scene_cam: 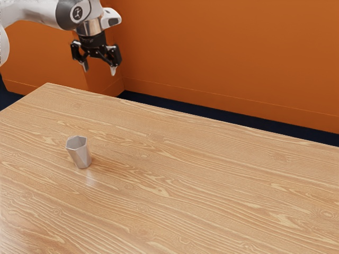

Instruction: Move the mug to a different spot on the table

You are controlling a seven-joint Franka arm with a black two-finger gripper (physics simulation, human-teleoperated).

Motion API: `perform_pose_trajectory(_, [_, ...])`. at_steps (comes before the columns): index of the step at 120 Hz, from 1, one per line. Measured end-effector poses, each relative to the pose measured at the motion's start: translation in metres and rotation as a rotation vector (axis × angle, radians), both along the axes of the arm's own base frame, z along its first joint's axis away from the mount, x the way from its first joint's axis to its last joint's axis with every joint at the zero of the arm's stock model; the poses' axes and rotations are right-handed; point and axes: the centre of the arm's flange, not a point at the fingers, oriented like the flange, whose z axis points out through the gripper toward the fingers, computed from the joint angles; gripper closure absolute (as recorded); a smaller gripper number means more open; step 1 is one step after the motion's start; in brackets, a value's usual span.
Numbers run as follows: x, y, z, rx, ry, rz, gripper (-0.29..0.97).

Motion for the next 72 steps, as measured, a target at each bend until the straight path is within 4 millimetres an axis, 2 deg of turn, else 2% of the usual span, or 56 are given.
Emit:
perform_pose_trajectory(6, [0.002, 0.007, -0.007, 0.001, 0.006, 0.024, 0.00])
perform_pose_trajectory(16, [0.003, 0.030, -0.020, 0.001, 0.022, 0.079, 0.00])
perform_pose_trajectory(26, [0.003, 0.059, -0.047, -0.006, 0.060, 0.140, 0.00])
perform_pose_trajectory(33, [0.002, 0.077, -0.078, -0.008, 0.103, 0.183, 0.00])
perform_pose_trajectory(41, [0.004, 0.084, -0.105, -0.012, 0.131, 0.220, 0.00])
perform_pose_trajectory(52, [0.005, 0.088, -0.122, -0.028, 0.126, 0.297, 0.00])
perform_pose_trajectory(63, [-0.008, 0.108, -0.146, -0.076, 0.133, 0.414, 0.00])
perform_pose_trajectory(72, [-0.018, 0.126, -0.152, -0.120, 0.112, 0.516, 0.00])
